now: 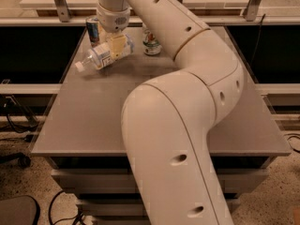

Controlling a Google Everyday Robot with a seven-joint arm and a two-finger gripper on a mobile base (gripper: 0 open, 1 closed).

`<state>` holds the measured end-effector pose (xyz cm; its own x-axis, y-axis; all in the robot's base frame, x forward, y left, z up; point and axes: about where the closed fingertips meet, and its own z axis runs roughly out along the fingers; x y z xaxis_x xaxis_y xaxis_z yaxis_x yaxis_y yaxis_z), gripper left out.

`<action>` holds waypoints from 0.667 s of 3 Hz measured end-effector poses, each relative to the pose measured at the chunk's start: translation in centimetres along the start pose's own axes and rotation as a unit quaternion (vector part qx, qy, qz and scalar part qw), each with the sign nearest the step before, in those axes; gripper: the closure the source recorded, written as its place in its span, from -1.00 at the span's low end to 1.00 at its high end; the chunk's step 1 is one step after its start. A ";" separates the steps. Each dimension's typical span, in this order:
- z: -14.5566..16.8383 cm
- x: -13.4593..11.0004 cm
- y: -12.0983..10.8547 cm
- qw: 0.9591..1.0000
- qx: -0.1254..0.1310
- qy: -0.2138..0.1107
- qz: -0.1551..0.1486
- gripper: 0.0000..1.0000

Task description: Move blue plastic bottle near redbull can

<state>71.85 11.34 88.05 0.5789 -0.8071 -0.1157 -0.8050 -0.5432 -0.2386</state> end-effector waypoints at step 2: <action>-0.1 0.8 -0.2 1.000 0.001 0.004 0.004 -1.00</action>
Offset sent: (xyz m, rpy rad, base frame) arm -0.0065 -0.0252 0.0080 -0.0574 0.0606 -0.0064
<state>72.48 10.74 88.12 0.5709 -0.8135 -0.1111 -0.8097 -0.5354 -0.2401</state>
